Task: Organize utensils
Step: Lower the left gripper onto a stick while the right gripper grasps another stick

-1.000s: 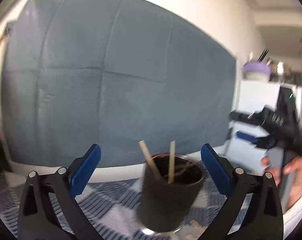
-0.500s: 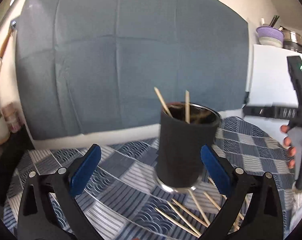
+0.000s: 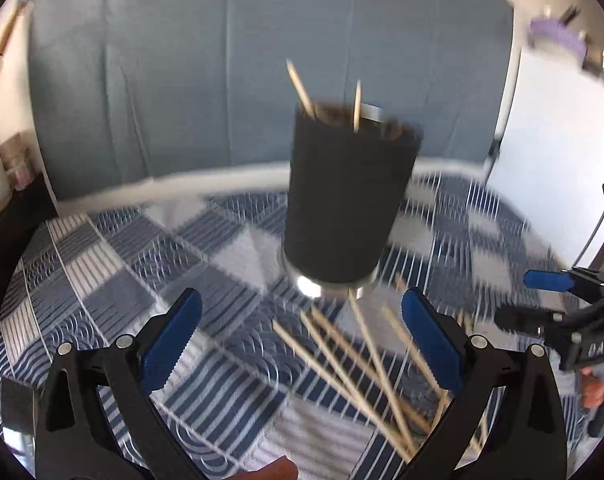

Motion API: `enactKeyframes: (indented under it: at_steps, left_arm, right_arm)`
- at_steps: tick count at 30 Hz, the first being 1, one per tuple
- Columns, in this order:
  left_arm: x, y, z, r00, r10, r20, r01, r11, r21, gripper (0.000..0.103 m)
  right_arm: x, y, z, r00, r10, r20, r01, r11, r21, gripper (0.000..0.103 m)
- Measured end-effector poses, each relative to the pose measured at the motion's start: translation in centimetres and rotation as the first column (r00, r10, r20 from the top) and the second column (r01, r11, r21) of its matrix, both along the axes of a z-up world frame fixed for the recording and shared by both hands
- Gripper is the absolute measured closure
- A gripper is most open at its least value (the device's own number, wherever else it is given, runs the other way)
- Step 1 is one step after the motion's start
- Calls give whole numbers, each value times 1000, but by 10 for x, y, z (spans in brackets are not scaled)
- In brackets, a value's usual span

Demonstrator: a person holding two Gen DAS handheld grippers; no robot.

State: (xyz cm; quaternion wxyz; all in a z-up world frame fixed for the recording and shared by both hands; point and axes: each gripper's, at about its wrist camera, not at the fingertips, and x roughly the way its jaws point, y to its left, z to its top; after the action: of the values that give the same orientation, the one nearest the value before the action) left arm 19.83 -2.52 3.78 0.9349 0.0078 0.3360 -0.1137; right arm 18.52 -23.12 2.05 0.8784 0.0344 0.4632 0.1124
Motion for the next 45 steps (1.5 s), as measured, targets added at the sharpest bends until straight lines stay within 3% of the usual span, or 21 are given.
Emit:
enactKeyframes:
  at_steps: [1,4,7,11,16,23,28,32,35,37,39,40,41,42,45]
  left_arm:
    - [3,-3,-4,999,8,-32,-8,1000,17,6]
    - [14,-8,-20,992,43,-121,-38,998,47,6]
    - [22,-6,-34,978,107,-181,-91,991,96,6]
    - [31,8,-47,952,162,-261,-152,987,57,6]
    - [46,13,-65,920,142,-366,-149,989,11,6]
    - [53,16,-76,899,270,-345,-228,961,158,4]
    - [49,20,-79,901,270,-339,-228,961,157,4]
    - [37,19,-76,898,289,-333,-248,955,161,4]
    - [27,15,-76,912,211,-353,-162,973,163,5]
    - [21,17,-74,918,186,-350,-138,978,157,12]
    - [16,27,-70,917,182,-355,-136,979,152,33]
    - [14,34,-68,914,192,-357,-145,978,152,40]
    - [12,38,-66,914,182,-362,-135,979,153,57]
    - [11,41,-65,914,168,-369,-119,981,154,73]
    - [12,62,-63,899,143,-415,-102,988,120,95]
  right_arm:
    - [2,1,-10,999,2,-47,-3,1000,-27,8]
    - [-3,5,-24,997,3,-80,-12,993,-114,8]
    - [-6,6,-35,995,-28,-98,15,992,-123,8]
    - [-10,4,-47,990,-37,-135,18,990,-140,8]
    - [-9,0,-62,985,-70,-161,48,990,-135,8]
    - [-12,0,-65,990,-62,-127,41,986,-163,7]
    - [-16,0,-66,994,-41,-98,25,987,-160,6]
    - [-14,4,-65,990,-14,-139,-9,986,-165,7]
    - [-13,4,-65,986,23,-164,-51,984,-172,8]
    - [-15,1,-64,986,34,-163,-62,983,-171,18]
    - [-21,-5,-56,990,48,-134,-70,984,-165,61]
    - [-22,-9,-54,990,55,-132,-76,984,-163,72]
    - [-22,-14,-53,989,59,-133,-81,983,-165,90]
    - [-22,-18,-53,989,64,-136,-86,983,-159,95]
    - [-21,-35,-52,986,62,-154,-84,987,-136,98]
